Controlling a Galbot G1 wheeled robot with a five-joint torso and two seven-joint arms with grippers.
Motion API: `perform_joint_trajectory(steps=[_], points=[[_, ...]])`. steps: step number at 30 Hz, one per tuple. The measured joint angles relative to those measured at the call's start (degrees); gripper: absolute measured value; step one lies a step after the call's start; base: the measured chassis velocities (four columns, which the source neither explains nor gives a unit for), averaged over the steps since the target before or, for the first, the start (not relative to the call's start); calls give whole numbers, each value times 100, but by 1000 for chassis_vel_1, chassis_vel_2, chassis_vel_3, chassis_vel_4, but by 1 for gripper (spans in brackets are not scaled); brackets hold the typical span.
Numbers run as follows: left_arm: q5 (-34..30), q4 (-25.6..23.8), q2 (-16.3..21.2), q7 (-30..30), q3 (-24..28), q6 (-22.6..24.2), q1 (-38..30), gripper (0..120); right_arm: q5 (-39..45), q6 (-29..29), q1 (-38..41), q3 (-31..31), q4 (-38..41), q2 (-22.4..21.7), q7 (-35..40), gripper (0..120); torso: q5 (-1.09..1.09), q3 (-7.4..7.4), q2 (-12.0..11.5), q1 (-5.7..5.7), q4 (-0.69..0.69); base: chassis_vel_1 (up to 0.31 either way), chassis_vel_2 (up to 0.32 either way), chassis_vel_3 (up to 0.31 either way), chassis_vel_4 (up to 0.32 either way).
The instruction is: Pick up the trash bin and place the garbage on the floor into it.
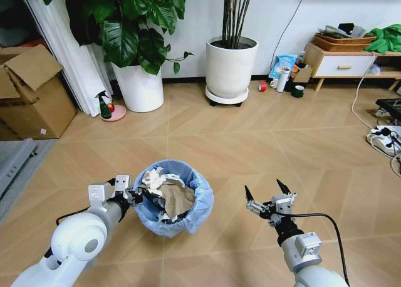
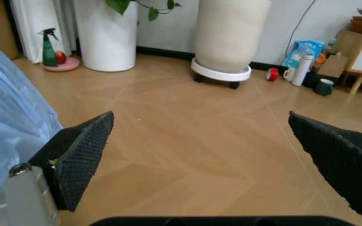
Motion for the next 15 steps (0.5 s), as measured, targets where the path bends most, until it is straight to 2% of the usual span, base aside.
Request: perform_joint_trajectory(steps=[15], points=[[3, -5, -17, 5, 0, -9, -5, 0, 0, 34, -8, 16, -7, -5, -1, 100, -1, 0, 0, 0, 0, 269, -194, -270, 190]])
